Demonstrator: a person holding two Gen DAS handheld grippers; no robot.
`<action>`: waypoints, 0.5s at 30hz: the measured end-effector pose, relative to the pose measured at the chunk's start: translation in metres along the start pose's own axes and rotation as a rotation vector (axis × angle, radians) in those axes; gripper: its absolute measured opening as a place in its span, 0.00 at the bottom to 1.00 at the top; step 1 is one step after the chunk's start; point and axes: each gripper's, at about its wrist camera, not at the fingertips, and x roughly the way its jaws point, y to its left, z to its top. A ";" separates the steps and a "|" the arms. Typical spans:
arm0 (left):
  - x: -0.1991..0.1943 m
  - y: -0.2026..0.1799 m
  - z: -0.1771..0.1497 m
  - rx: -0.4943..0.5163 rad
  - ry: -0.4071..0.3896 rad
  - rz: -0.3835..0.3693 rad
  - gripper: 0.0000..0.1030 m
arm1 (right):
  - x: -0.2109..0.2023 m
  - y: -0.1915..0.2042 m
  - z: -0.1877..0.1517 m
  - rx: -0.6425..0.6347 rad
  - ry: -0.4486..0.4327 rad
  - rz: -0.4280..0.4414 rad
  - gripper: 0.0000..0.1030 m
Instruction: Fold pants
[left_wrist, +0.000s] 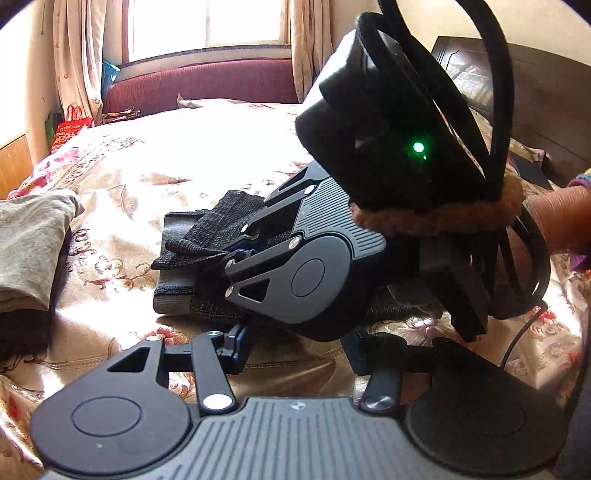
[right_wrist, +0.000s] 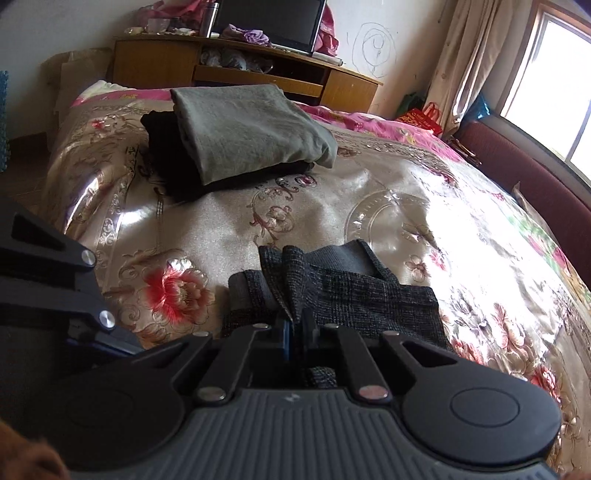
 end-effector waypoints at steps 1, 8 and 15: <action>0.002 -0.003 0.000 0.008 0.007 0.004 0.62 | 0.001 0.001 0.000 -0.022 0.002 0.005 0.08; -0.011 -0.007 -0.007 0.066 0.011 0.037 0.62 | -0.013 -0.030 -0.001 0.155 0.019 0.169 0.15; 0.000 0.015 0.001 0.110 0.006 0.100 0.62 | -0.041 -0.112 0.002 0.361 -0.070 0.147 0.19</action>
